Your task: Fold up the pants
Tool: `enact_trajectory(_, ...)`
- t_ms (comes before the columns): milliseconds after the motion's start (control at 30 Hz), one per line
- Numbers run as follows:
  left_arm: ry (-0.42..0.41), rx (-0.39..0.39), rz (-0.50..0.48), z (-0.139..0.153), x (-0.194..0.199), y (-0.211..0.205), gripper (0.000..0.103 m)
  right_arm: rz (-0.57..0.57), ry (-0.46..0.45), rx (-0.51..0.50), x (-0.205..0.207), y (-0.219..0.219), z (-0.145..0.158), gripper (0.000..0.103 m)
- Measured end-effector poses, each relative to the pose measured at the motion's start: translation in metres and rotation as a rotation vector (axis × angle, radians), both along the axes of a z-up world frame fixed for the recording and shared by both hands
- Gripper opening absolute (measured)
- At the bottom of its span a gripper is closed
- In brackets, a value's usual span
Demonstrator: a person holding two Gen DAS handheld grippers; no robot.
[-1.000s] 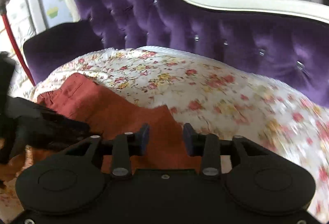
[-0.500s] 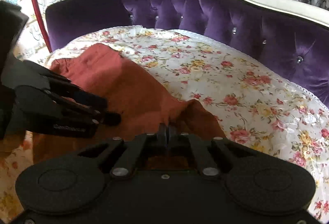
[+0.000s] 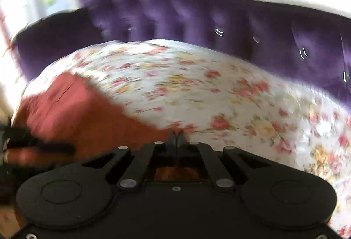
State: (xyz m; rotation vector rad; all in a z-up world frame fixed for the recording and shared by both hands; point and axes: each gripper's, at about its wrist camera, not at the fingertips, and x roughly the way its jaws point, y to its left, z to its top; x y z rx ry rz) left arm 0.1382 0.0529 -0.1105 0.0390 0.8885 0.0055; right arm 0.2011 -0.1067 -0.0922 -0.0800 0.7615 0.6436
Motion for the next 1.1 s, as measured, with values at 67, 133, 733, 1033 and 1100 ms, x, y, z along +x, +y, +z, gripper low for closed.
enact_trajectory(67, 0.001, 0.001, -0.009, 0.000, 0.000, 0.000, 0.035, -0.034, 0.046, 0.018, 0.011, -0.001, -0.008, 0.003)
enact_trajectory(133, 0.007, -0.023, -0.008, 0.002, 0.002, 0.004, 0.035, -0.027, 0.005, -0.013, 0.005, 0.003, -0.008, 0.006)
enact_trajectory(733, 0.073, -0.198, 0.284, 0.016, -0.032, 0.160, 0.029, -0.089, -0.014, -0.102, -0.146, -0.008, 0.019, 0.031)
enact_trajectory(1033, 0.105, 0.065, 0.211, 0.011, -0.014, 0.117, 0.038, -0.156, -0.054, -0.142, -0.169, 0.020, 0.008, 0.041)
enact_trajectory(1100, 0.106, 0.080, 0.214, 0.010, -0.010, 0.114, 0.038, -0.147, -0.077, -0.076, -0.172, 0.033, 0.018, 0.041)
